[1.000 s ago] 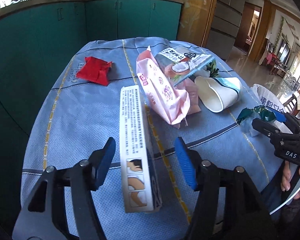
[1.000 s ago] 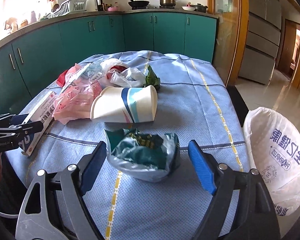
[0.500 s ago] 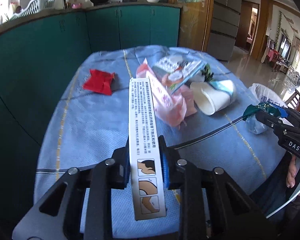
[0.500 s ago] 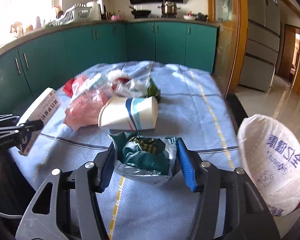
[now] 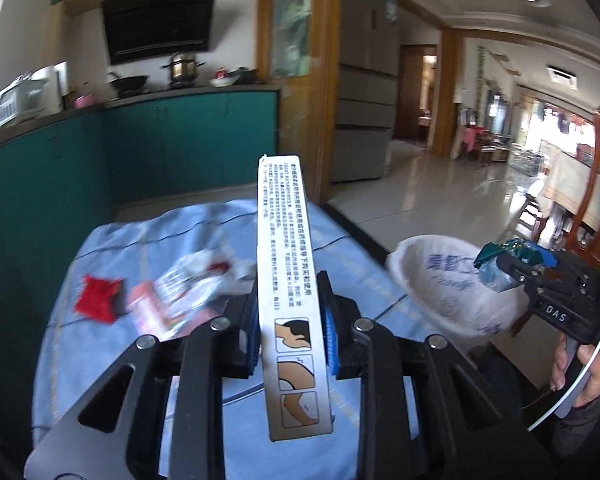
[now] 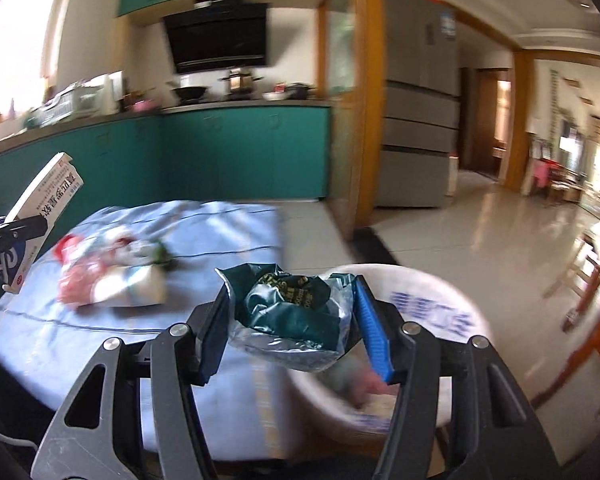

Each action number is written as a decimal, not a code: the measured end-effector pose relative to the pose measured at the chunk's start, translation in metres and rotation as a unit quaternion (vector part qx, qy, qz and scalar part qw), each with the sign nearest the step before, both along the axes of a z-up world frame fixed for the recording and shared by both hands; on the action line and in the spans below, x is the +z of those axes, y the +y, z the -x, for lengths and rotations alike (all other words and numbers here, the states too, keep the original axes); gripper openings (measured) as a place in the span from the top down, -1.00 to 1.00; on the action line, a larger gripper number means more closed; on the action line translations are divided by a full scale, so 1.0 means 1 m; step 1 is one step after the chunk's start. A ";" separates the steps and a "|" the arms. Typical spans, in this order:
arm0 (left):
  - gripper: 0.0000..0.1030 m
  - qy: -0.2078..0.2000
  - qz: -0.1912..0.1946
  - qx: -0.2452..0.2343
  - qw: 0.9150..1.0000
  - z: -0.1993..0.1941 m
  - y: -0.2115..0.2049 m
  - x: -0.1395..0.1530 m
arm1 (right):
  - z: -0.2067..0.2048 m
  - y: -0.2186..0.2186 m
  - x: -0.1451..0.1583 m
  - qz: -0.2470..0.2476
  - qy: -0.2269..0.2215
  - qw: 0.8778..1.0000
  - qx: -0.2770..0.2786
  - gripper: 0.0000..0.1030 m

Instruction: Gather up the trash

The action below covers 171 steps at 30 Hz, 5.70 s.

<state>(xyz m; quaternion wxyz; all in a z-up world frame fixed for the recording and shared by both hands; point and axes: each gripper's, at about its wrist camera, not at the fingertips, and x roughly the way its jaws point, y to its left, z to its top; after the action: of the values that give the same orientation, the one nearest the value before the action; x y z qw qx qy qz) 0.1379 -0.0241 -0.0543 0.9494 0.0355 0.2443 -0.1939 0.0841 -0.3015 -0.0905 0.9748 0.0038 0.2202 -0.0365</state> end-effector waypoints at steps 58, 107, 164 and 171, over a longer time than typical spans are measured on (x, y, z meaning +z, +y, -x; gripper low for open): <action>-0.46 0.108 0.092 0.282 0.949 -0.045 0.166 -0.068 | -0.138 0.141 -0.042 -0.066 0.116 0.975 0.176 -0.78; 0.10 0.072 0.042 0.174 0.981 -0.015 0.134 -0.059 | -0.075 0.119 -0.063 -0.001 0.131 0.984 0.122 -0.65; -0.69 0.078 0.016 -0.072 0.994 -0.085 -0.180 -0.072 | -0.040 -0.096 -0.071 0.005 0.049 0.992 -0.117 -0.65; -0.74 0.026 0.002 0.043 0.999 -0.066 -0.080 -0.055 | -0.051 -0.071 -0.068 0.022 0.055 0.993 -0.100 -0.74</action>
<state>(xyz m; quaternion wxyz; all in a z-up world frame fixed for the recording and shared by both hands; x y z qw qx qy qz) 0.2042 -0.1041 -0.1095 0.9503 0.0182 0.2702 -0.1539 0.1351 -0.3727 -0.1584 0.9526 0.0023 0.2707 -0.1388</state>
